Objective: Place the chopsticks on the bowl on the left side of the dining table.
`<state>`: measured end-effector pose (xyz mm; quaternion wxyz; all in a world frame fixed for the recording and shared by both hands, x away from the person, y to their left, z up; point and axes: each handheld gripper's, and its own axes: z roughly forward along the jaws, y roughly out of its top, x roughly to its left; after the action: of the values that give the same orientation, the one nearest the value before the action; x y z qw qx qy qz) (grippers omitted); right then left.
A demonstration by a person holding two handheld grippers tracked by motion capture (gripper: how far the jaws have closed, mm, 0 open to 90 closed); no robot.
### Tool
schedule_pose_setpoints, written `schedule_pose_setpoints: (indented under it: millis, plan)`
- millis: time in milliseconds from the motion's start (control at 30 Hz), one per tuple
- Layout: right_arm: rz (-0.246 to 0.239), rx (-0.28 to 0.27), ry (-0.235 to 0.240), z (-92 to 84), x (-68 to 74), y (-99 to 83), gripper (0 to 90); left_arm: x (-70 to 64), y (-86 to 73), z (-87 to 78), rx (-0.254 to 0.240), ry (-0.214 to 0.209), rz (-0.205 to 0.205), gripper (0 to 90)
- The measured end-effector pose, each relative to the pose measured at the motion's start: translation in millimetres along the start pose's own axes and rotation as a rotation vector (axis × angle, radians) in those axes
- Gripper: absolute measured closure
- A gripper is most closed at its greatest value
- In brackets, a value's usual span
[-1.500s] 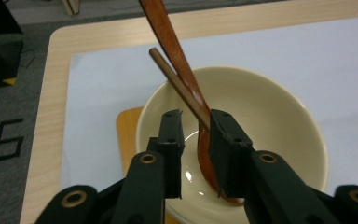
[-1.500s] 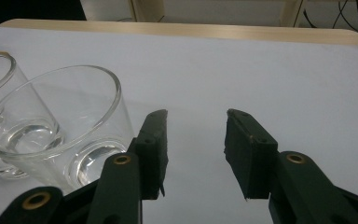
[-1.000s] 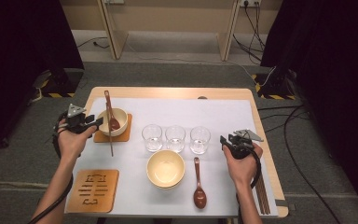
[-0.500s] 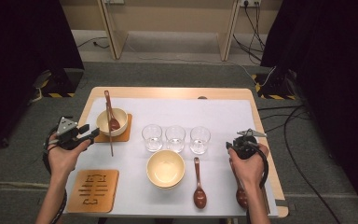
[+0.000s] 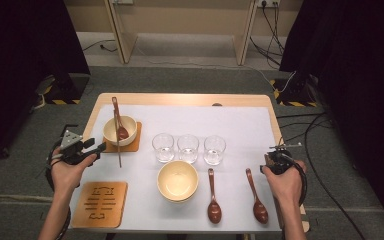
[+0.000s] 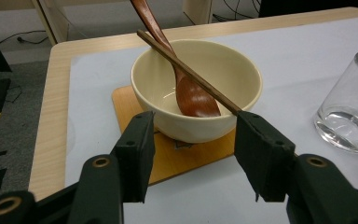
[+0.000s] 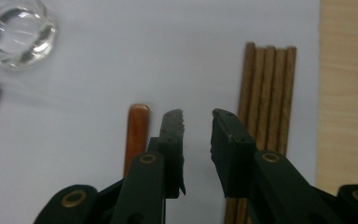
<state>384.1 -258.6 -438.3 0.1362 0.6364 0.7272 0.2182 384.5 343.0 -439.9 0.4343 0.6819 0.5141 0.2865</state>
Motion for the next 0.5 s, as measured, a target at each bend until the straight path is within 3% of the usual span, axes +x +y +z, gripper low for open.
schedule_pose_setpoints:
  millis: [200, 500]
  plan:
    - [0.043, 0.091, -0.029, 3.3, -10.8, -5.6, 78.1, -2.3, -1.5, 0.2, 0.004, -0.008, -0.001, 46.5]
    - [0.053, 0.151, -0.041, 10.9, -15.6, -6.1, 79.0, -3.3, -1.7, -0.3, 0.005, -0.008, 0.001, 46.1]
